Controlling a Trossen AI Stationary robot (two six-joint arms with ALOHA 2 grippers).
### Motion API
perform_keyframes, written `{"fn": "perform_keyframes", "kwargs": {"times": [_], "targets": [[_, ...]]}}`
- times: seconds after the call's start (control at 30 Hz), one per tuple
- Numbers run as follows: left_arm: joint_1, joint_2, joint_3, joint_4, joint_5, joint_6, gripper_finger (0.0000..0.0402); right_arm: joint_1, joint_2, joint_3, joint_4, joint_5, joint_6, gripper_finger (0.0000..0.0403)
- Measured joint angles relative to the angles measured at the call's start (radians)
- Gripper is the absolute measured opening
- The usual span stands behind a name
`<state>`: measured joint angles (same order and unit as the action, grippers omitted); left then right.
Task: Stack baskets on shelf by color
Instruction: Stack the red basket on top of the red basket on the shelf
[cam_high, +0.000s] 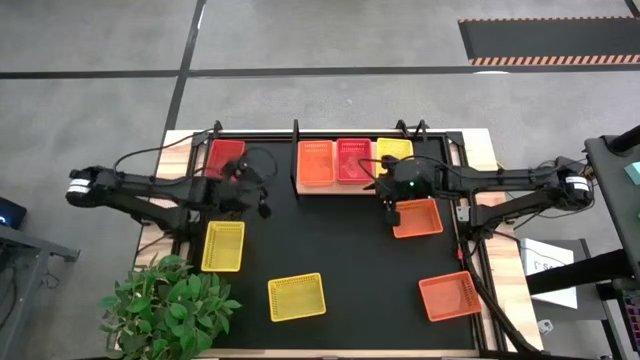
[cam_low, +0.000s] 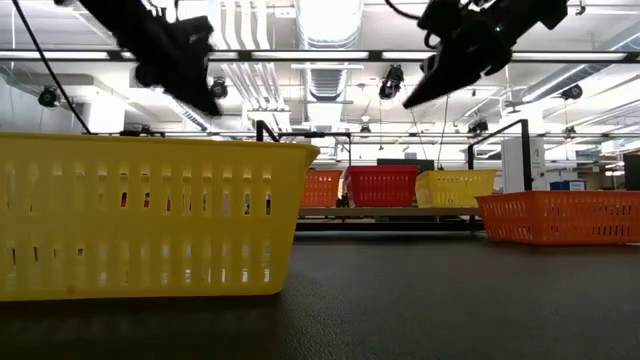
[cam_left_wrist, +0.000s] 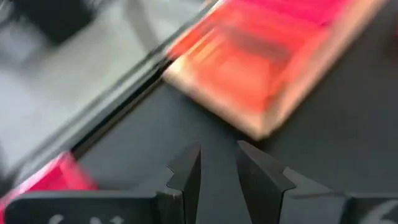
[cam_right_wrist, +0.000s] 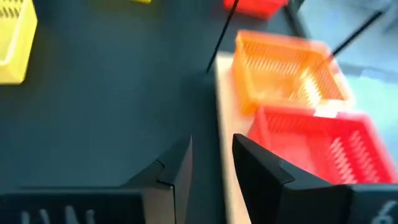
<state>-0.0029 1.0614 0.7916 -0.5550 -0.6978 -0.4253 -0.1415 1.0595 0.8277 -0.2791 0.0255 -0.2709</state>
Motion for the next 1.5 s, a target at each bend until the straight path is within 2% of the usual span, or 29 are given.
{"fn": "perform_keyframes", "kwargs": {"times": [0.13, 0.27, 0.33, 0.47, 0.67, 0.77, 0.93, 1.07, 1.23, 1.37, 1.5], "targets": [[0.120, 0.012, 0.000, -0.174, 0.018, -0.218, 0.0086, -0.003, -0.019, -0.003, 0.083, 0.001, -0.092, 0.0099], [0.275, 0.012, 0.007, -0.370, 0.114, -0.395, 0.0086, -0.003, -0.038, -0.004, 0.097, 0.001, -0.123, 0.0090], [0.344, 0.011, 0.000, -0.376, 0.177, -0.402, 0.0086, -0.003, -0.046, -0.011, 0.097, 0.001, -0.128, 0.0085], [0.434, 0.033, -0.002, -0.340, 0.257, -0.321, 0.0086, -0.003, -0.065, -0.022, 0.075, 0.000, -0.151, 0.0080], [0.484, 0.064, -0.001, -0.320, 0.401, -0.268, 0.0092, -0.003, -0.079, -0.024, 0.036, 0.004, -0.114, 0.0092], [0.484, 0.082, -0.001, -0.320, 0.406, -0.269, 0.0113, -0.008, -0.083, -0.024, 0.050, 0.003, -0.130, 0.0106], [0.493, 0.117, -0.001, -0.322, 0.396, -0.266, 0.0169, -0.041, -0.084, -0.026, 0.044, 0.003, -0.117, 0.0128], [0.513, 0.155, -0.001, -0.321, 0.293, -0.264, 0.0203, -0.064, -0.080, -0.027, 0.048, 0.002, -0.140, 0.0137], [0.555, 0.233, -0.014, -0.318, 0.259, -0.221, 0.0203, -0.074, -0.080, -0.025, 0.053, 0.003, -0.131, 0.0139], [0.590, 0.320, -0.014, -0.296, 0.182, -0.191, 0.0192, -0.073, -0.079, -0.025, 0.053, 0.001, -0.118, 0.0139], [0.625, 0.409, -0.010, -0.261, 0.185, -0.147, 0.0179, -0.073, -0.079, -0.025, 0.053, 0.001, -0.084, 0.0139]]}}
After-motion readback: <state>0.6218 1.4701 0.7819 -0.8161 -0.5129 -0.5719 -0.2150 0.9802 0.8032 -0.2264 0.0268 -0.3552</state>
